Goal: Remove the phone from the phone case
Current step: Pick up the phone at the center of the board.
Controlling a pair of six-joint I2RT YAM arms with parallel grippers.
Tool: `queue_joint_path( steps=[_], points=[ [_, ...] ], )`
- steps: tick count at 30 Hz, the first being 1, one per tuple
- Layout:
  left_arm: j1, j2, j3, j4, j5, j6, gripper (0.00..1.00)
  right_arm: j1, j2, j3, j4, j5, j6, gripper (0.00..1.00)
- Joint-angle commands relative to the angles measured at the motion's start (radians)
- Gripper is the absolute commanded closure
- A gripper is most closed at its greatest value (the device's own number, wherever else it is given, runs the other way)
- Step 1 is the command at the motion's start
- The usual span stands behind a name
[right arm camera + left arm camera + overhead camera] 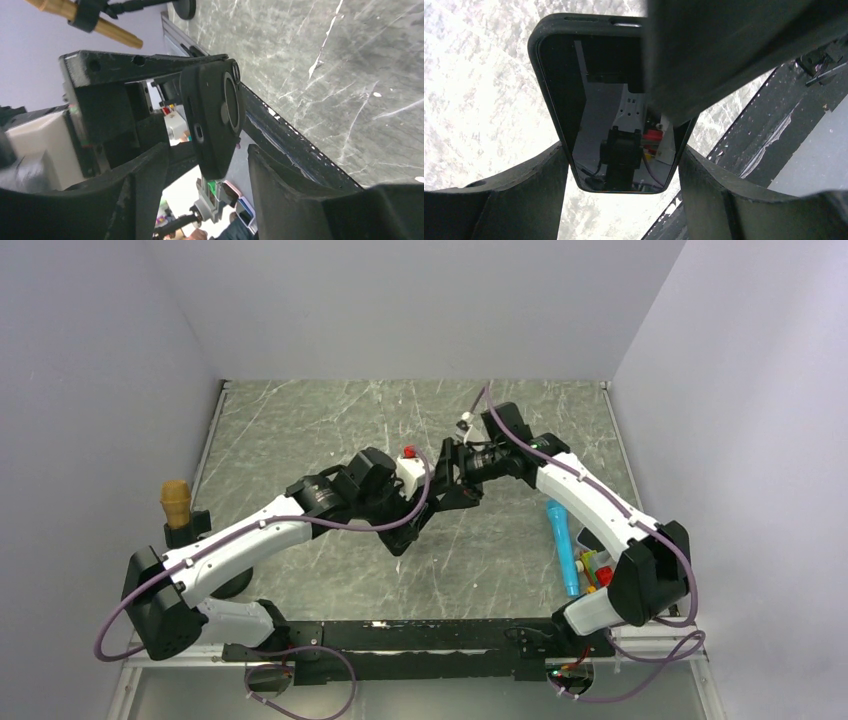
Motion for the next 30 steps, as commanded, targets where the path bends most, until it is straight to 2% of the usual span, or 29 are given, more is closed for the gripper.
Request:
queue_joint_path(
  steps=[1,5,7,9,10,12,14,15,19,24,27,30],
  points=[
    [-0.035,-0.028,0.029,0.023,-0.009,0.062,1.00,0.052,0.050,0.022,0.025,0.014,-0.011,0.40],
    [-0.040,-0.030,0.029,0.013,-0.002,0.091,1.00,0.094,0.089,0.017,-0.015,0.019,-0.065,0.48],
    [-0.043,-0.028,0.033,0.004,0.003,0.098,1.00,0.102,0.096,0.003,-0.006,0.000,-0.078,0.68],
    [-0.043,-0.022,0.042,-0.011,0.009,0.090,1.00,0.101,0.100,-0.014,0.018,-0.026,-0.078,0.95],
    [-0.040,-0.018,0.050,-0.021,0.006,0.075,0.94,0.101,0.097,-0.023,0.034,-0.039,-0.074,1.00],
    [-0.033,-0.024,0.051,-0.006,0.001,0.025,0.61,0.100,0.087,-0.033,0.064,-0.036,-0.056,1.00],
    [-0.025,-0.046,0.053,0.026,-0.014,-0.042,0.11,0.094,0.068,-0.037,0.097,-0.020,-0.018,1.00],
    [-0.017,-0.056,0.062,0.036,-0.026,-0.078,0.02,0.089,0.052,-0.047,0.131,-0.019,0.007,1.00],
    [0.060,-0.091,0.117,0.026,-0.076,-0.311,0.01,0.024,-0.034,-0.141,0.324,-0.009,0.148,1.00],
    [0.174,-0.152,0.135,0.008,-0.085,-0.674,0.01,-0.128,-0.186,-0.358,0.813,-0.048,0.532,1.00],
    [0.257,-0.209,0.048,0.104,-0.001,-0.884,0.01,-0.162,-0.221,-0.373,0.876,-0.019,0.584,1.00],
    [0.313,-0.271,-0.086,0.299,0.090,-1.090,0.01,-0.166,-0.234,-0.397,0.999,0.006,0.679,1.00]
  ],
)
